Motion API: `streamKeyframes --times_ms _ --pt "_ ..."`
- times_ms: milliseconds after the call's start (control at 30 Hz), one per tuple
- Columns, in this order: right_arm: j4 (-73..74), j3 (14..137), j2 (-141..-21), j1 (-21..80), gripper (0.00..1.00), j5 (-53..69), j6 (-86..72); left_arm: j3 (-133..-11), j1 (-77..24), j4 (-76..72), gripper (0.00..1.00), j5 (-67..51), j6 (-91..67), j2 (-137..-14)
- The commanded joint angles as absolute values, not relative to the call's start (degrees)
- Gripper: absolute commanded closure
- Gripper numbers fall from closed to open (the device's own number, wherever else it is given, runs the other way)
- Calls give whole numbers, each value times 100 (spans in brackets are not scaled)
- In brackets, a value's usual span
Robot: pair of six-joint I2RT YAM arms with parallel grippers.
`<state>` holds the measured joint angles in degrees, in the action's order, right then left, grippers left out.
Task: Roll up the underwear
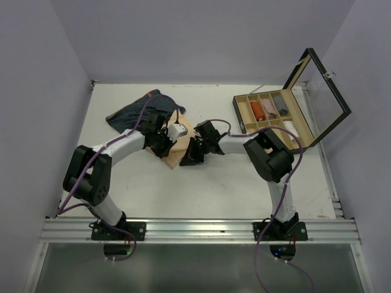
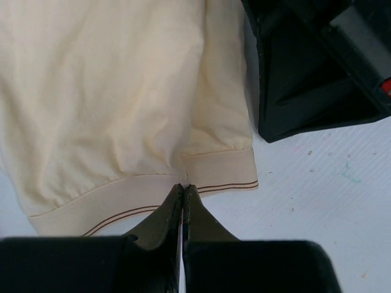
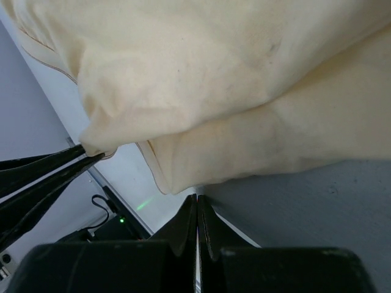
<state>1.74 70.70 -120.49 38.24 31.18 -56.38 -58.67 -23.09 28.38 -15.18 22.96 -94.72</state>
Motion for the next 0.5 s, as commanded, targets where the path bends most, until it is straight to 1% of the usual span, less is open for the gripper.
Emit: streamKeyframes --times_ms 0,233,467 --pt "281 7172 -12146 3850 100 2927 -5599 -6344 -2347 3084 100 -1757 2188 -9203" --pt "308 7198 -12181 3850 100 2944 -5590 -6680 -2347 3515 100 -2118 2232 -9088" --pt "281 7269 -12261 3841 100 2962 -5616 -6759 -2355 3885 100 -2881 2364 -9210"
